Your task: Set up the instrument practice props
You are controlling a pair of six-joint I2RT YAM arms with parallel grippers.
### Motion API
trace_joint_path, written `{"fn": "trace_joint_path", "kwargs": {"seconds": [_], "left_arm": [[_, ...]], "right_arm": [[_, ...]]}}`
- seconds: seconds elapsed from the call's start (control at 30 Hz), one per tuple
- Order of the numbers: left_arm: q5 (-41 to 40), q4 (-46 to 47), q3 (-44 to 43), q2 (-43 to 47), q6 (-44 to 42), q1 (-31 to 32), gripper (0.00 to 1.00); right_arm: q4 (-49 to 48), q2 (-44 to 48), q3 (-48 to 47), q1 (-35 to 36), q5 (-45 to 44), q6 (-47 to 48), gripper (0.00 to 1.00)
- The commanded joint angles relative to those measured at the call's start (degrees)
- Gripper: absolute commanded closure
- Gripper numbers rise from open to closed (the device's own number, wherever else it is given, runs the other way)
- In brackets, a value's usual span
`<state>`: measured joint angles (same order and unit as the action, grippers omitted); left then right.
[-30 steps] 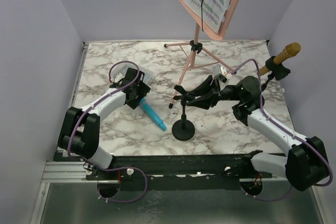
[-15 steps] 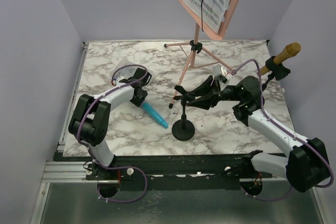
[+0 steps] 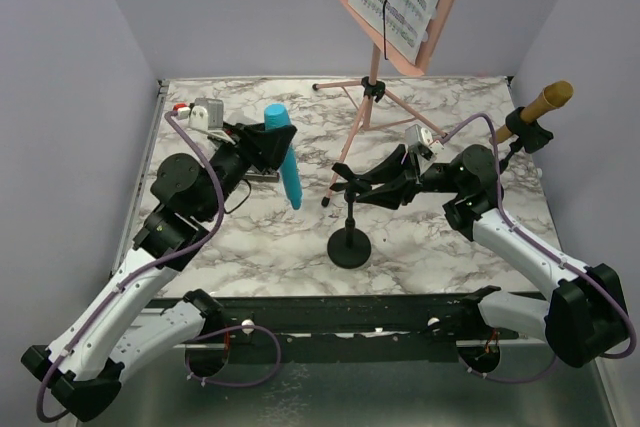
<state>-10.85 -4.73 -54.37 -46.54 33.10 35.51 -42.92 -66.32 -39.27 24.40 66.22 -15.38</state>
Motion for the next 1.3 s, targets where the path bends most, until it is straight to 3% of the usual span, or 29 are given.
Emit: {"fn": "trace_joint_path", "kwargs": {"seconds": [0.0, 0.13, 0.37, 0.77, 1.1, 1.13, 1.2, 1.27], "left_arm": [[29.1, 14.7, -2.2, -2.5, -23.5, 1.3, 1.00], [35.4, 20.3, -2.3, -3.6, -26.3, 1.5, 1.00], [44.2, 34.9, 1.0, -7.1, -21.1, 1.6, 1.00], [48.3, 36.3, -0.4, -11.0, -14.7, 2.5, 1.00], [49.3, 36.3, -0.9, -15.9, -16.8, 6.9, 1.00], [49.6, 36.3, -1.0, -16.2, -16.8, 7.0, 1.00], [49.7, 36.3, -1.0, -16.4, -16.8, 7.3, 1.00], [49.5, 36.2, -0.6, -16.0, -16.8, 7.2, 1.00]], "right_arm": [[1.2, -0.3, -0.5, -0.1, -0.2, 0.4, 1.00], [0.7, -0.5, -0.5, -0.1, -0.2, -0.2, 1.00], [-1.3, -1.3, -1.0, -0.1, -0.1, -1.7, 1.00], [-1.0, -0.7, -0.6, -0.1, -0.7, -1.6, 1.00], [-0.6, -0.1, -0.4, -0.1, -0.4, -1.8, 0.98], [-0.3, 0.1, -0.4, -0.1, 0.0, -2.0, 0.85], [0.0, 1.4, 0.3, -0.1, -0.8, -2.4, 0.50], [1.0, 3.2, 1.3, -0.1, -2.8, -2.7, 0.28]]}}
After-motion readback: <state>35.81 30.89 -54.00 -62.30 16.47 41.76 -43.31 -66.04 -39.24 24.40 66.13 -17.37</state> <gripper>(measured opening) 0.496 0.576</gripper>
